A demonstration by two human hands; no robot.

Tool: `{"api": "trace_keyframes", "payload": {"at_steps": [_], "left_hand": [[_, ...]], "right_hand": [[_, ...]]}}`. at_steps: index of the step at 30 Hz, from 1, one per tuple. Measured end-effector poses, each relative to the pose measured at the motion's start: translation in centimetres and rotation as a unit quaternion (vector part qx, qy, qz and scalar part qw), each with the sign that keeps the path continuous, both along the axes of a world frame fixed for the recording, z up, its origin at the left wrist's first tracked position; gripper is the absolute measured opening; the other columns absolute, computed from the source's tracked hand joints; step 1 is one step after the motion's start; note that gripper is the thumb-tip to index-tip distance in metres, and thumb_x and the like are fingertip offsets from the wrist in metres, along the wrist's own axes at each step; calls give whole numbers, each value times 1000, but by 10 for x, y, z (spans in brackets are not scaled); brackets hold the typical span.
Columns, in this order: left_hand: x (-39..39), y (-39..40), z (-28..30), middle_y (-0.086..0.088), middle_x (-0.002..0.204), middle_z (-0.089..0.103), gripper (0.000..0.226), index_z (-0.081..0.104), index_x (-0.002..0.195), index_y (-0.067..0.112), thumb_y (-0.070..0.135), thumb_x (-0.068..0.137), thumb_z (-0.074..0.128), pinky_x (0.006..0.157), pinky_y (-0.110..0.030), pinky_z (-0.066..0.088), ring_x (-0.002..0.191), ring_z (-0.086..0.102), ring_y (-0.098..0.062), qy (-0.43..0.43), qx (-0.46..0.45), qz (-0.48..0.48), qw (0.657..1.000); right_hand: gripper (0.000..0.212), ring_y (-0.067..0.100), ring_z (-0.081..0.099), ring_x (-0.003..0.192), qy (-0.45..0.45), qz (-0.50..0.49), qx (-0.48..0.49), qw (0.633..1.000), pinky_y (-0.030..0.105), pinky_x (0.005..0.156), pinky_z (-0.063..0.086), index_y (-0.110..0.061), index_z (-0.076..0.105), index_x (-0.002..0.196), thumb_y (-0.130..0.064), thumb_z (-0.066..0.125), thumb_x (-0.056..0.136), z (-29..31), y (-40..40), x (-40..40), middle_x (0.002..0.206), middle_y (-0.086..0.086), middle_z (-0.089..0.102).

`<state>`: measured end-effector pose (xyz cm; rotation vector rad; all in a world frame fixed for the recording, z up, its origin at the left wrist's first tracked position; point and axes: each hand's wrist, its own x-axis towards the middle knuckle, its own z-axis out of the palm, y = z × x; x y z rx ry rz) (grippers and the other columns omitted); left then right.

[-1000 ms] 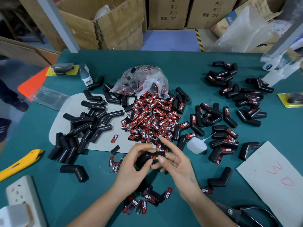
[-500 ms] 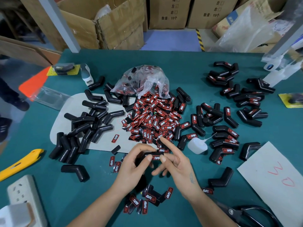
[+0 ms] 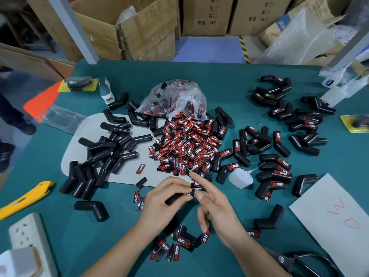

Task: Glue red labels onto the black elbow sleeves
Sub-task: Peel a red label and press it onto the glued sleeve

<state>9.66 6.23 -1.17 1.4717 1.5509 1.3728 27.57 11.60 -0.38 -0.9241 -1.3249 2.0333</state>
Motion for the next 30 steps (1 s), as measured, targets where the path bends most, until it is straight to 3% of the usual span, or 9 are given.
{"api": "trace_keyframes", "payload": {"at_steps": [5, 10, 13, 17, 22, 26, 28, 30], "left_hand": [[0, 1, 1, 9, 108, 74, 9, 82, 95, 14, 10, 87, 82, 95, -25, 54, 102, 74, -16, -5, -3, -9, 1000], [-5, 1, 4, 11, 111, 77, 21, 84, 100, 23, 6, 90, 80, 69, -21, 60, 99, 75, -16, -45, -49, -18, 998], [-7, 1, 5, 8, 115, 78, 26, 85, 106, 22, 2, 93, 76, 65, -28, 63, 102, 75, -19, -80, -88, -35, 992], [-11, -1, 9, 9, 121, 77, 31, 83, 113, 23, -1, 98, 68, 73, -32, 66, 114, 72, -17, -91, -110, -66, 988], [-13, -2, 11, 12, 128, 74, 36, 80, 120, 20, -5, 102, 60, 83, -30, 64, 123, 68, -14, -76, -121, -92, 985], [-15, -2, 10, 15, 132, 72, 38, 77, 125, 21, -5, 104, 58, 92, -33, 62, 128, 65, -12, -50, -127, -97, 986], [-14, -2, 9, 14, 136, 70, 38, 75, 129, 22, -1, 105, 56, 96, -38, 61, 129, 64, -13, -48, -131, -98, 985], [-13, -2, 10, 14, 140, 67, 44, 69, 138, 30, 4, 106, 52, 100, -42, 59, 132, 63, -14, -49, -136, -106, 984]], "right_hand": [[47, 12, 52, 39, 4, 3, -21, 1000, 17, 44, 42, -38, 53, 151, -27, 55, 106, 3, 1, 0, 98, 6, 73], [47, 10, 47, 37, 10, -12, -44, 999, 15, 44, 36, -38, 60, 145, -25, 60, 100, 8, 5, 1, 80, 14, 62], [48, 9, 44, 37, 8, -21, -45, 999, 16, 44, 32, -38, 62, 143, -24, 61, 98, 9, 7, 2, 71, 15, 51], [47, 9, 44, 38, 9, -28, -46, 999, 15, 45, 35, -39, 62, 143, -23, 61, 99, 8, 9, 4, 79, 21, 51], [47, 10, 43, 38, 7, -33, -35, 999, 14, 50, 38, -38, 61, 144, -24, 63, 99, 4, 10, 5, 63, 11, 49], [53, 10, 45, 39, -2, -31, -4, 1000, 12, 72, 48, -32, 56, 149, -22, 67, 97, 3, 8, 3, 63, 10, 56], [56, 10, 46, 41, -16, -29, 8, 999, 17, 87, 52, -32, 55, 149, -21, 70, 97, 3, 7, 2, 70, 13, 60], [55, 10, 47, 43, -23, -26, 15, 999, 21, 91, 53, -30, 54, 150, -14, 70, 100, 4, 5, 2, 75, 13, 65]]}}
